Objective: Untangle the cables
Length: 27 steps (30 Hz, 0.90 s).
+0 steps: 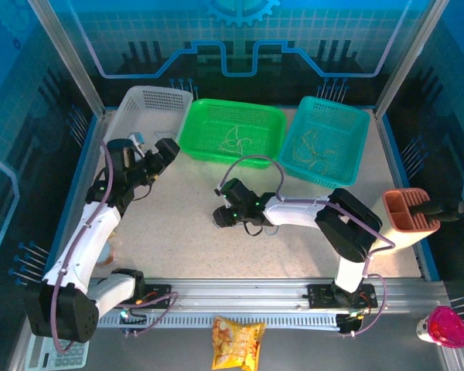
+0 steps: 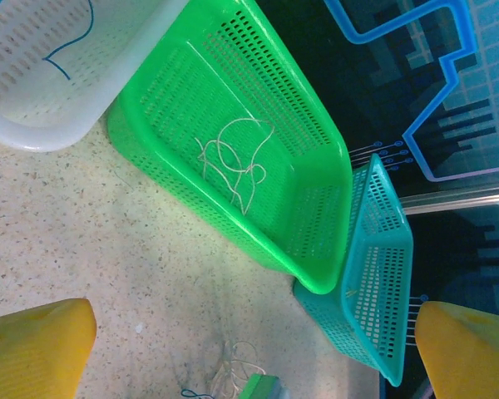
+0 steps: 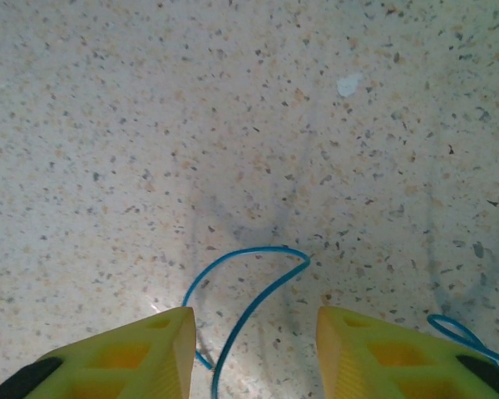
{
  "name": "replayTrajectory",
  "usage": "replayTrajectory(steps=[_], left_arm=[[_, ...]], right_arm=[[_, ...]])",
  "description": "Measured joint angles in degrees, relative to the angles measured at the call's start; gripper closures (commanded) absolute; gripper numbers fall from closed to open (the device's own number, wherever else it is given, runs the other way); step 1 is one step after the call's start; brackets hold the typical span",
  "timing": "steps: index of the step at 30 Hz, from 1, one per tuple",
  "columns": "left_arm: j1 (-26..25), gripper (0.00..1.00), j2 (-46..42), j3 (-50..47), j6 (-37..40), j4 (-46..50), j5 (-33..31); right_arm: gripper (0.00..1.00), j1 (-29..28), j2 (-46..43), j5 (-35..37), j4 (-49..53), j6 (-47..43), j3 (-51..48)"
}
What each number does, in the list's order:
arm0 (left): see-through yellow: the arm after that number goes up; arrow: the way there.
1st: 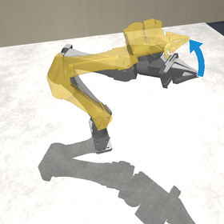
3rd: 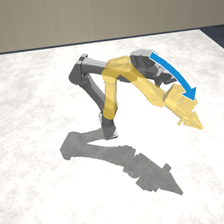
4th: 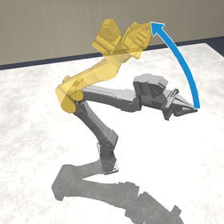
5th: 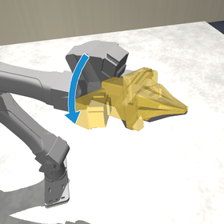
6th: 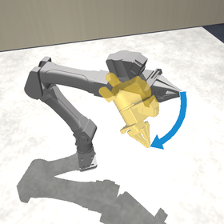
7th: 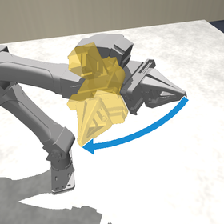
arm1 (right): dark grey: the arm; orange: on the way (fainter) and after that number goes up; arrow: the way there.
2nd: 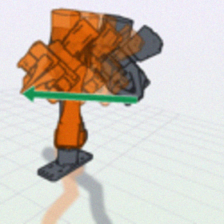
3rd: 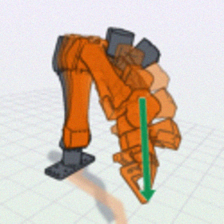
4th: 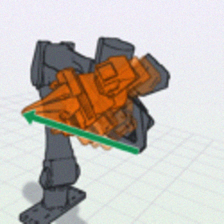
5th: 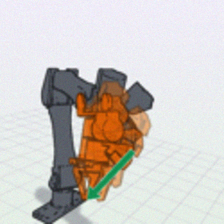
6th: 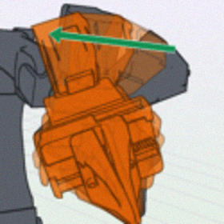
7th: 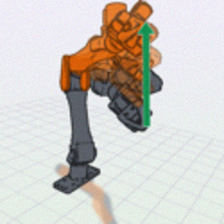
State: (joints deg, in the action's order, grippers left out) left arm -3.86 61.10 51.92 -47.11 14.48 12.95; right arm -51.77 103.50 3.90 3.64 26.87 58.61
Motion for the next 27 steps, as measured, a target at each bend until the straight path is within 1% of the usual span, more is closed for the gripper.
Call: replayTrajectory(steps=[2,3,4,8,10,17,20,27], left_arm=[[0.00,0.01,0.00,0.00,-0.48,-0.20,0.26],[0.00,0.01,0.00,0.00,-0.61,-0.24,0.42],[0.00,0.01,0.00,0.00,-0.66,-0.24,0.46],[0.00,0.01,0.00,0.00,-0.85,-0.24,1.18],[0.00,0.01,0.00,0.02,-0.94,-0.24,1.97],[0.00,0.01,0.00,0.85,-2.67,-2.01,5.95],[0.00,0.01,-0.02,1.60,-4.04,-4.31,8.44],[-1.14,0.01,-0.50,1.68,-6.43,-9.73,13.94]], right_arm=[[0.88,0.00,0.96,0.20,-0.02,0.00,0.00],[0.95,0.00,1.33,0.22,0.00,0.02,0.00],[1.00,0.00,1.60,0.17,0.07,-0.02,0.02],[1.00,0.00,1.07,0.13,0.59,-0.66,0.02],[1.00,0.00,-0.68,0.13,1.40,-1.03,0.02],[1.00,0.50,-14.05,-0.44,2.19,-1.42,0.04],[1.00,2.16,-19.19,-1.95,0.85,-0.79,-0.02],[1.00,8.81,-27.69,-7.26,-3.63,3.65,-3.08]])
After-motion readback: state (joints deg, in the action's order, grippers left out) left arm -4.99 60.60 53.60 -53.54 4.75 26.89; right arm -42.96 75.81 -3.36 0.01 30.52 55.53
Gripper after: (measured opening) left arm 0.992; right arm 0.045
